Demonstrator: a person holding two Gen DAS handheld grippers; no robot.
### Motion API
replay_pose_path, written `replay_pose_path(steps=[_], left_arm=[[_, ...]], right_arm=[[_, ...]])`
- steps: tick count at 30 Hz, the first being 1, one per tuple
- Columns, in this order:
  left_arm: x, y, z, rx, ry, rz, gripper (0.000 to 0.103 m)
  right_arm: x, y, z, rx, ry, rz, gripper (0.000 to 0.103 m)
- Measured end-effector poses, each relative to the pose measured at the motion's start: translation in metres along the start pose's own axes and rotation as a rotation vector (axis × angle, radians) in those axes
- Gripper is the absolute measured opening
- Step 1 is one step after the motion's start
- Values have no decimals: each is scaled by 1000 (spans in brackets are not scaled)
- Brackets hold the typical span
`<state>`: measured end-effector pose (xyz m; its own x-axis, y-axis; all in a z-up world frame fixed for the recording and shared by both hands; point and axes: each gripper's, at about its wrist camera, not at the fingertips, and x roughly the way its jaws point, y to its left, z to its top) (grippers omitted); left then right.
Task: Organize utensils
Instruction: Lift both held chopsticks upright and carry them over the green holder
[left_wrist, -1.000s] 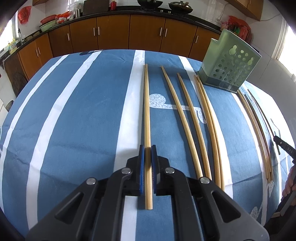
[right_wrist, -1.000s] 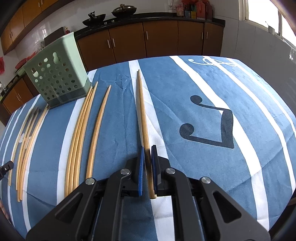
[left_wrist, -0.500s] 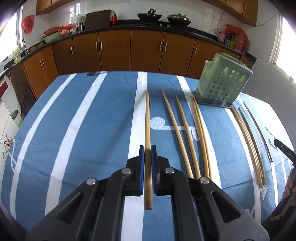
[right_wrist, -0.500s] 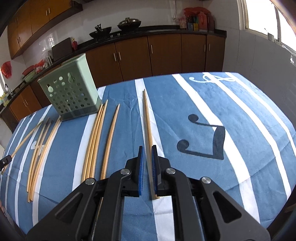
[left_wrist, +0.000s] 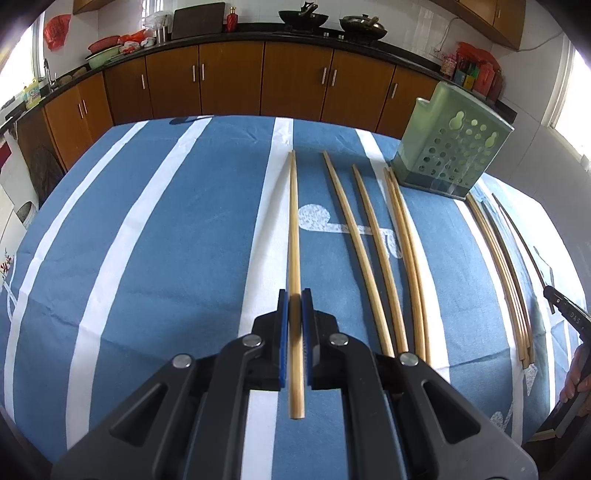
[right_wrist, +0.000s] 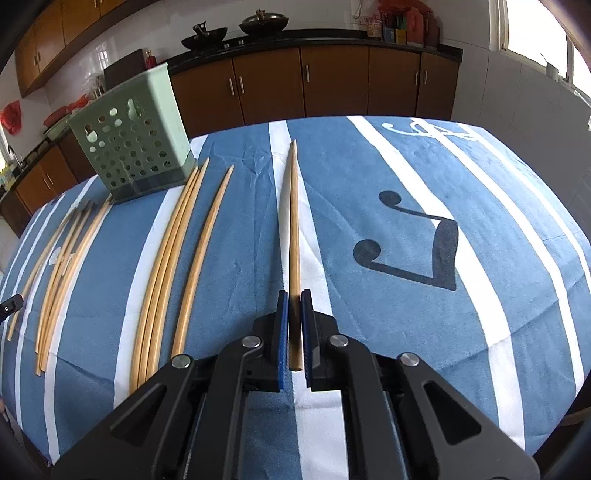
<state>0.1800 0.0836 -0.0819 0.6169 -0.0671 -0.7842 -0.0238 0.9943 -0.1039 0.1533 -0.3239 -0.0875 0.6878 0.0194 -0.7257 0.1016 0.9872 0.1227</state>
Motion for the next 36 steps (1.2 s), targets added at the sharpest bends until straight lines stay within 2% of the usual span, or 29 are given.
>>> replay_pose_path(steps=[8,16,25,31,36], left_arm=[[-32,-3,11,-13,-99,-8,8],[-68,-9,27,-17,-221,-25,8],[-102,-12,48,-26,-352,-35,8],[-107,-11,62,-20,-382,-22,8],[-117,-14,88,-2,-413,-19,8]], right_arm=[[-49,-6,22,42,-187,37,7],[-80,0,38,39,-333,52,7],[-95,7,53,26,-410,64,7],[-95,11,63,19,-427,56,7],[-104,14,89,2,-467,48,7]])
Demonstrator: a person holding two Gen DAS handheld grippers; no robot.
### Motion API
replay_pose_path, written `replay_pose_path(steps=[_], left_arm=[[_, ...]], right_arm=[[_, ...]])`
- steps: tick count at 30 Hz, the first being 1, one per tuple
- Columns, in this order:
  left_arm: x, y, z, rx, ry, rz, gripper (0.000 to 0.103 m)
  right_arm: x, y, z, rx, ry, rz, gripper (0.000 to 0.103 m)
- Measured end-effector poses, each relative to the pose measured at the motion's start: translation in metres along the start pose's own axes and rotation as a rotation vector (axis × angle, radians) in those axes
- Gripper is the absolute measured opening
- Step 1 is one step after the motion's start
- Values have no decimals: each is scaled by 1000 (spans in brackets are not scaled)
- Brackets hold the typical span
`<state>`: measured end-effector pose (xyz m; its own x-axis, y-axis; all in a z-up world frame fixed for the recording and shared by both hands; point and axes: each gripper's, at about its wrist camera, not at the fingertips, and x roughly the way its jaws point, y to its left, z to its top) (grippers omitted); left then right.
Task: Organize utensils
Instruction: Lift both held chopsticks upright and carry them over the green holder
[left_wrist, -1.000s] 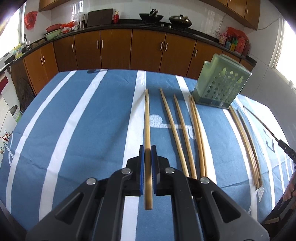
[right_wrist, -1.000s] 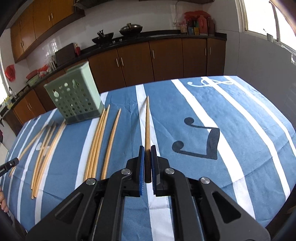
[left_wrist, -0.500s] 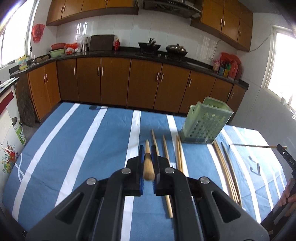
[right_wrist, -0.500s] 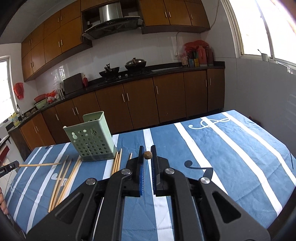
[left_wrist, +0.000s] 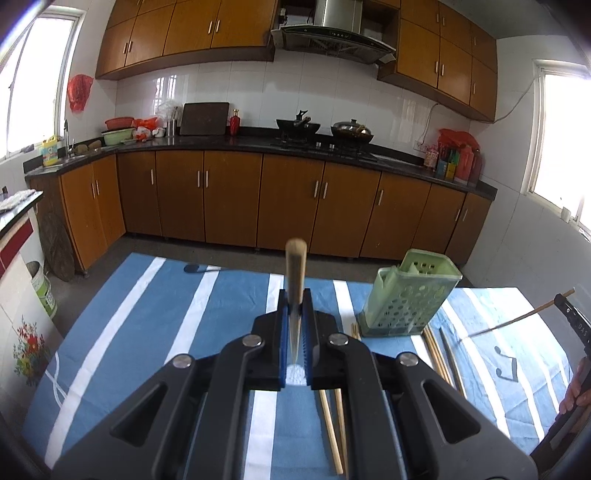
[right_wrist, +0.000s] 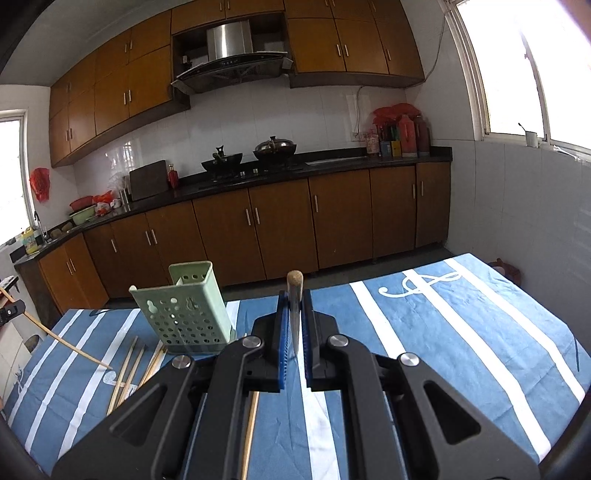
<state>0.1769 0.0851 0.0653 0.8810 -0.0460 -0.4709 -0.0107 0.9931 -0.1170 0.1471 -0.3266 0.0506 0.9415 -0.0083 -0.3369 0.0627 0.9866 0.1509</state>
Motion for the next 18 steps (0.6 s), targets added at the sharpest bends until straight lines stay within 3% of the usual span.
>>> replay_pose_path(steps=[5,12,18], left_arm=[[-7,-3,42,-9,-43,-34,8],[-25,-34,113,-8,-173,-117,8],[-6,-71,142,-17,-205,-182,8]], right_arm=[[-7,6,49,10,-88,36,7],[-13,35,116,54,-258,148,7],[10,69,129,41,-325,193,7]])
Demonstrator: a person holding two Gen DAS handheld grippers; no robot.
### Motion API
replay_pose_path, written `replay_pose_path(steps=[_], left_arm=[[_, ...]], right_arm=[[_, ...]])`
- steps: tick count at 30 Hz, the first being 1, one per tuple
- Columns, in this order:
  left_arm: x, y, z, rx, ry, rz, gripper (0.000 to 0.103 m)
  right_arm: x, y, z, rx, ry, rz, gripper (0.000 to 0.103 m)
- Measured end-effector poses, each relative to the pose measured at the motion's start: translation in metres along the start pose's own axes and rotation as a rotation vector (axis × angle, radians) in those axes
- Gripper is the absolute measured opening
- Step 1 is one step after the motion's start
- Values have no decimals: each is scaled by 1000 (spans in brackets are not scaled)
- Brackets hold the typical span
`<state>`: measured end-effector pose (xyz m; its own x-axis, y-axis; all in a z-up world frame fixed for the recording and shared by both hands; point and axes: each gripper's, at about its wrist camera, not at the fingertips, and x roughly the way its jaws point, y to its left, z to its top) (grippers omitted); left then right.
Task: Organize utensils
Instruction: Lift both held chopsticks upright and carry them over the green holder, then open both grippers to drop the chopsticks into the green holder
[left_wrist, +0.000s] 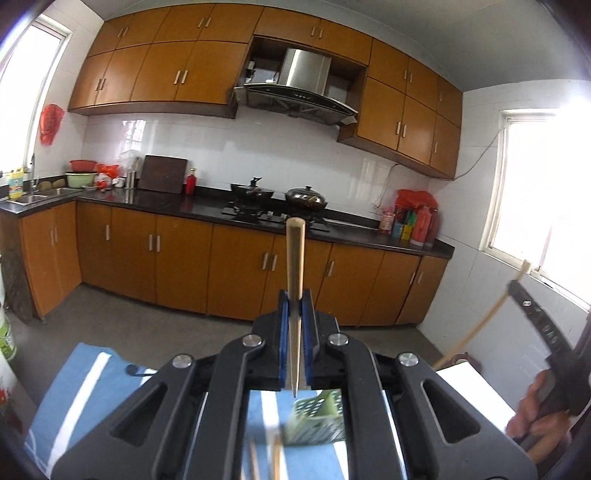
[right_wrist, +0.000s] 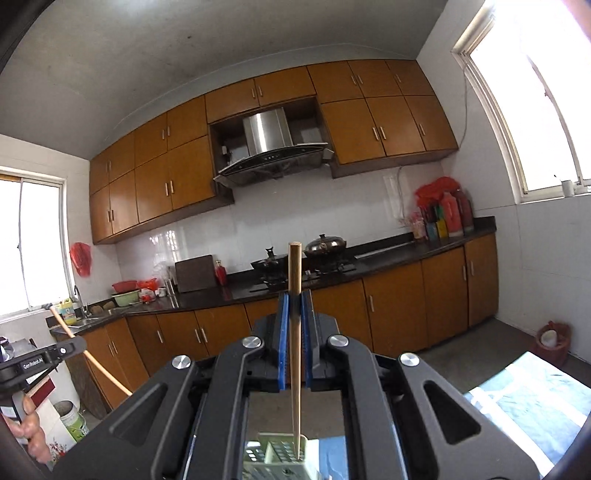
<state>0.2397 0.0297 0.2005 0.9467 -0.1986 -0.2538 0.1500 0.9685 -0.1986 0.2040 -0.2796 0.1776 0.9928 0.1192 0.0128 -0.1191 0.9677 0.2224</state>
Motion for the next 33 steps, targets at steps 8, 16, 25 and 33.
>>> replay_pose_path(steps=[8,16,25,33], left_arm=[[60,-30,-28,41,70,-21,8],[96,-28,-63,35,165,-24,8],[107,-28,-80,48,230,-7,11],[89,-24,-83,38,229,10,40]], right_arm=[[48,16,-34,-10,103,-11,7],[59,10,-61,-17,185,-20,7],[54,-2,-72,-10,236,-45,8],[28,-14,-63,9,207,-70,46]])
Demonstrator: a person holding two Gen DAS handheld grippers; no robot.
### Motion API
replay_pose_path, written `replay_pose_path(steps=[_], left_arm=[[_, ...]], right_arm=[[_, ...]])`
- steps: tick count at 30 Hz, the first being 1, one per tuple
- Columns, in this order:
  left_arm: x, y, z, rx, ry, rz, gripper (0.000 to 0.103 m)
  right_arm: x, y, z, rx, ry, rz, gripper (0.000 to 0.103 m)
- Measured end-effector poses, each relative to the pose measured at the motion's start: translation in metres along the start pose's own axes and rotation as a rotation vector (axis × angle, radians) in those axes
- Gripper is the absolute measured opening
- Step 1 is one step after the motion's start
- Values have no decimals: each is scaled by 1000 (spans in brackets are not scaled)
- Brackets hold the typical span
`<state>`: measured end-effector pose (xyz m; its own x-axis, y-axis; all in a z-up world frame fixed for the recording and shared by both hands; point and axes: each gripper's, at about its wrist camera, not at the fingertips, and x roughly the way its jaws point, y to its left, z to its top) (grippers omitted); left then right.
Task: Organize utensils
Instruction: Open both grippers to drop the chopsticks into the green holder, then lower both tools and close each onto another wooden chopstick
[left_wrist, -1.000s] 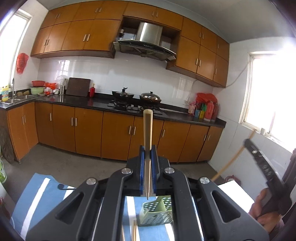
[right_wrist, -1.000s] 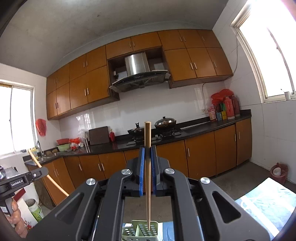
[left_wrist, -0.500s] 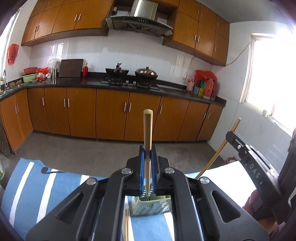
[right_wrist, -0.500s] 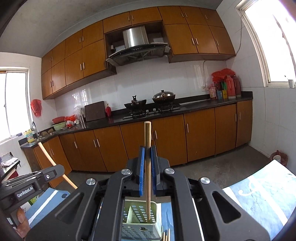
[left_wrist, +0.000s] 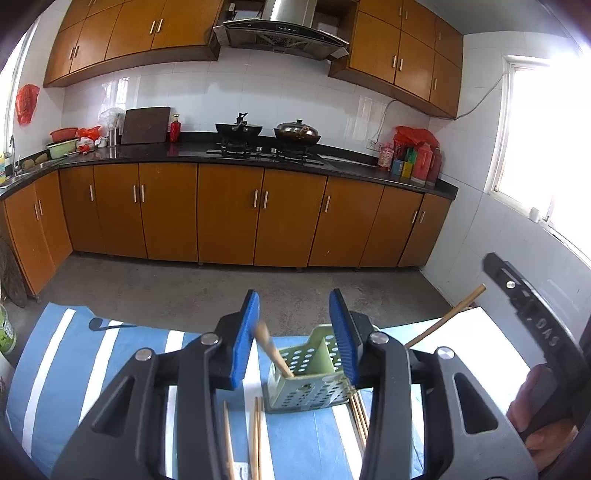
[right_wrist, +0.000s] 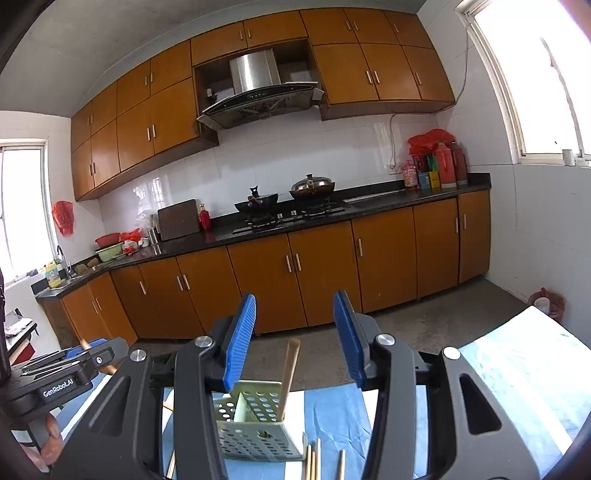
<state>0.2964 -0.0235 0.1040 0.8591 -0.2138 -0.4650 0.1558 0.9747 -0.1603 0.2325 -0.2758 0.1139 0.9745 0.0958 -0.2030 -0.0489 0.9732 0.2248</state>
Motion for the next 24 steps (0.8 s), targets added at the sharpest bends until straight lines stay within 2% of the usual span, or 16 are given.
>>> replay_pose_path(steps=[3,7,8,10,12,13,15,19,21,24], left_arm=[[-17,10,-3,-34,-8,-5,43],[-55,24,-13,-47,-57,-5,56],[-65,28,-18,-46,-64,3,58],[-84,38,-33,-35,-68,34,70],[-96,50,-52,-23,-59,72,78],[-99,57,-64,-22,-42,92,84],[-97,68,-86,-14,5,132,88],[-81,94,-139,0,123,237,89],[-76,103,-161,-19,164,253,89],[-72,109,-183,-54,202,246,89]], right_arm=[[-16,-8,-3,0,-3,-20,52],[-41,-26,-19,-9,37,-82,57],[-45,-31,-26,-11,60,-102,58],[-47,-43,-45,-15,129,-141,59],[-43,-56,-70,-6,225,-157,59],[-41,-60,-82,2,264,-159,59],[-34,-69,-112,13,348,-178,59],[-17,-68,-163,32,504,-144,56],[-9,-61,-182,27,566,-112,49],[0,-50,-200,3,613,-101,41]])
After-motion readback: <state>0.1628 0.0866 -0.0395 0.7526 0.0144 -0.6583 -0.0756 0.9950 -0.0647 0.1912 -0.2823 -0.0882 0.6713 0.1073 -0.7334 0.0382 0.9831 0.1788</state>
